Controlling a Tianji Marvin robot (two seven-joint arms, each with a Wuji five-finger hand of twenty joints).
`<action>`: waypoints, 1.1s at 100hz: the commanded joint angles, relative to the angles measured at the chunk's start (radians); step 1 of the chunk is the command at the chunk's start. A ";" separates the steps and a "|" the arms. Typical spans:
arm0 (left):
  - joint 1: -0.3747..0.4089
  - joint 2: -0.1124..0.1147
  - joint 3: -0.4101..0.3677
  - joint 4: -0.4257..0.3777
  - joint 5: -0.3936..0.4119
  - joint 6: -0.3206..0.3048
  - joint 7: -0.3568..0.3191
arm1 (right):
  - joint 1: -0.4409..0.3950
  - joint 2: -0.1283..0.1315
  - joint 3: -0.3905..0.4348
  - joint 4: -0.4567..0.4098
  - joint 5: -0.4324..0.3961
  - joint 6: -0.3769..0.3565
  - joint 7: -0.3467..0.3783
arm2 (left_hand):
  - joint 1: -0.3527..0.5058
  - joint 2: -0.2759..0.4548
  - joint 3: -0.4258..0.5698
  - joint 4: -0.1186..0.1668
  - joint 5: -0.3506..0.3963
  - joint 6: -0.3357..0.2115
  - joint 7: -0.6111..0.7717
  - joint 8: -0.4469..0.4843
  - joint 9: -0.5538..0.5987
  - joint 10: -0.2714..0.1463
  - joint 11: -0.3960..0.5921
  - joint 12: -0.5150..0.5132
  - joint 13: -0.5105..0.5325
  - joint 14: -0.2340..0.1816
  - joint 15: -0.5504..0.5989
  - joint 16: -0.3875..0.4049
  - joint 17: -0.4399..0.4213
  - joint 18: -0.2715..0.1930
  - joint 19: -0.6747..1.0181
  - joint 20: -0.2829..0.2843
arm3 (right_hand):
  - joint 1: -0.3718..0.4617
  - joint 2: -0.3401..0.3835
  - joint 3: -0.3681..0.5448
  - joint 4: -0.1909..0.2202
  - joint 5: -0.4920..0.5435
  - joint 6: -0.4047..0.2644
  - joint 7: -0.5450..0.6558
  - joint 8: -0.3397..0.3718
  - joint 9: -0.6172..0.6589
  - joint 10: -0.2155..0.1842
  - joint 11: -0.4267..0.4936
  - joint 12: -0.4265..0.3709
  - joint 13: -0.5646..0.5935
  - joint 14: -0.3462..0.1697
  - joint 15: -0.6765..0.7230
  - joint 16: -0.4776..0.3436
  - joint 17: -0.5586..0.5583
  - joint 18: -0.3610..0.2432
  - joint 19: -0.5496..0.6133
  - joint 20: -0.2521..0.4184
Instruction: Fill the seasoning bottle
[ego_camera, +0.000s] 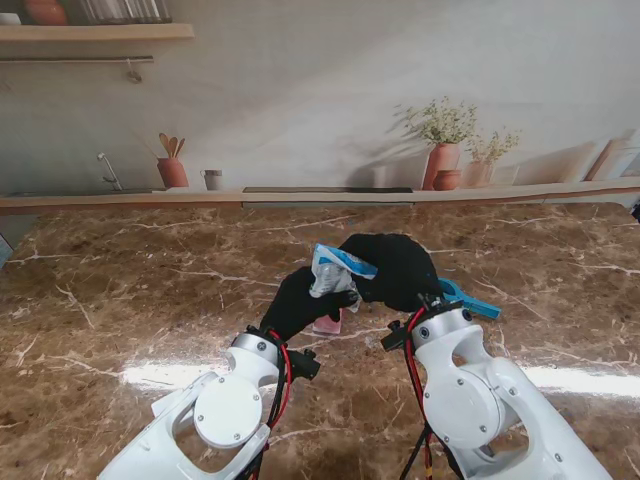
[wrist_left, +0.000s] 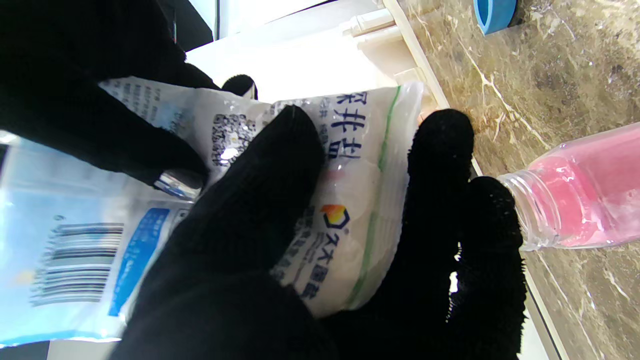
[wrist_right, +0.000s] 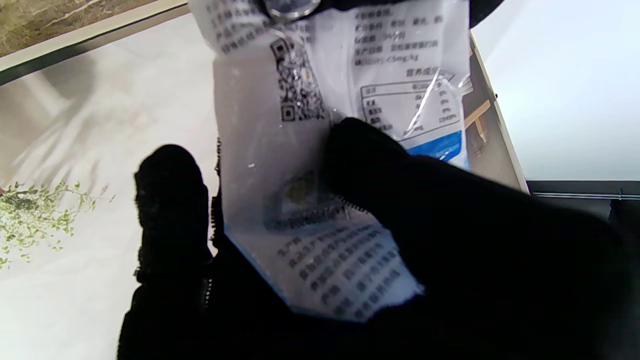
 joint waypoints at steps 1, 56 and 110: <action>-0.002 0.003 -0.002 0.004 -0.002 -0.007 -0.009 | -0.002 0.002 0.003 -0.010 0.018 0.004 0.033 | 0.075 0.143 0.153 0.030 0.103 -0.111 0.242 0.050 0.063 -0.053 0.069 0.017 0.011 0.032 -0.004 -0.005 -0.007 -0.022 0.045 0.004 | 0.087 0.037 0.083 0.011 0.107 -0.106 0.099 0.068 0.085 -0.059 0.136 0.067 0.127 -0.063 0.195 0.082 0.037 0.013 0.083 -0.007; -0.005 0.003 -0.005 0.044 -0.061 -0.069 -0.030 | 0.006 -0.030 -0.003 -0.021 0.173 0.026 -0.043 | -0.192 0.016 0.089 0.085 -0.107 -0.120 -0.015 -0.270 -0.221 -0.100 0.023 -0.233 -0.312 -0.014 -0.180 -0.008 -0.263 0.022 -0.165 -0.069 | 0.140 0.091 0.227 0.173 0.340 -0.174 0.226 0.526 0.190 -0.059 0.329 0.298 0.173 -0.068 0.580 0.230 0.256 0.067 0.348 0.021; -0.056 0.000 0.063 0.170 -0.374 -0.324 -0.189 | 0.007 -0.082 -0.013 -0.016 0.346 0.039 -0.187 | -0.451 -0.116 0.160 0.101 -0.190 -0.106 -0.204 -0.342 -0.431 -0.154 -0.131 -0.579 -0.423 -0.087 -0.359 -0.143 -0.359 -0.022 -0.231 0.061 | 0.143 0.101 0.222 0.178 0.341 -0.170 0.222 0.537 0.192 -0.056 0.329 0.297 0.172 -0.063 0.585 0.237 0.258 0.069 0.350 0.024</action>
